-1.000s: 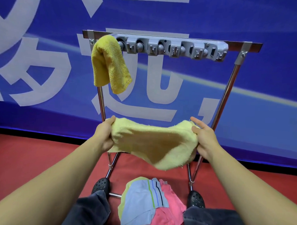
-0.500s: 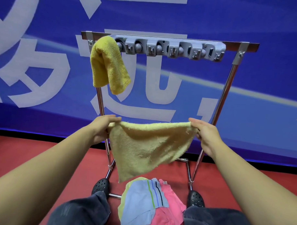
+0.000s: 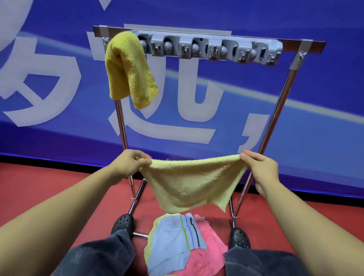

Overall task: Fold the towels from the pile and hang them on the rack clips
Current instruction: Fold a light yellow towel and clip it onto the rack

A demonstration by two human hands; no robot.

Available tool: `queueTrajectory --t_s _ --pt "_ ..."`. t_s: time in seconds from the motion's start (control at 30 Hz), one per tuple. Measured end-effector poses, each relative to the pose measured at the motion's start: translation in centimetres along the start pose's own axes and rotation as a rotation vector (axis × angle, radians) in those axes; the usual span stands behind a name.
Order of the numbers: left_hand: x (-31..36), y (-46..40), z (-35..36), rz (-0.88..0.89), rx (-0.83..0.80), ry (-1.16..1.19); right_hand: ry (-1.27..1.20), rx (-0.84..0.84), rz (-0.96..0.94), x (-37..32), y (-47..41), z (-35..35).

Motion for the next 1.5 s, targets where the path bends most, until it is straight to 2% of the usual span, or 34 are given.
queueTrajectory --t_s 0.13,0.23,0.37,0.43,0.5,0.57,0.67,0.8,1.0,1.13,1.3,1.37,1.43,1.5 --pt "-2.4 -1.2 0.0 -0.070 0.106 0.323 -0.022 0.001 0.005 1.8 -0.7 -0.3" --pt "-4.6 -1.9 1.1 -0.106 0.105 0.356 0.033 -0.041 0.016 4.1 -1.2 0.0" --pt "-6.6 -2.8 1.6 -0.027 0.032 0.001 0.152 -0.088 0.008 6.7 -1.6 0.6" --pt "-7.0 -3.3 1.8 -0.010 -0.032 -0.249 0.344 -0.114 -0.048 7.2 -2.1 0.9" --pt "-7.6 -3.6 1.9 -0.023 -0.054 -0.399 0.605 -0.169 -0.110 8.3 -2.5 1.7" --pt "-7.7 -3.8 2.0 -0.019 -0.064 -0.467 0.758 -0.202 -0.141 9.1 -2.5 2.1" --pt "-8.0 -4.2 2.2 -0.003 -0.094 -0.545 0.863 -0.229 -0.159 9.7 -2.5 2.7" --pt "-8.3 -4.7 2.0 -0.003 -0.102 -0.617 0.913 -0.219 -0.159 10.1 -2.5 3.3" --pt "-7.1 -5.1 1.3 0.029 -0.022 -0.616 0.932 -0.208 -0.199 9.8 -2.9 3.7" --pt "-7.2 -5.0 0.5 0.084 -0.009 -0.442 0.870 -0.237 -0.243 9.5 -3.0 3.4" --pt "-8.7 -3.5 -0.7 -0.002 0.174 0.158 0.404 -0.267 -0.059 10.3 -2.5 2.6" --pt "-8.7 -3.2 -0.6 0.004 0.212 0.281 0.306 -0.259 -0.016 10.6 -2.5 2.5" --pt "-8.7 -3.2 -0.8 0.019 0.251 0.278 0.349 -0.264 -0.043 10.5 -2.5 2.6" --pt "-8.8 -3.6 -1.0 0.025 0.263 0.237 0.537 -0.300 -0.107 10.4 -2.7 2.9"
Point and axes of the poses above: each hand's wrist, its own y-axis away from the middle knuckle, its own z-axis out of the palm, x = y × z, the point moved 9 cm from there along -y, towards the middle knuckle, and after that the axes turned 11 degrees about y, right-handed, at the moved point
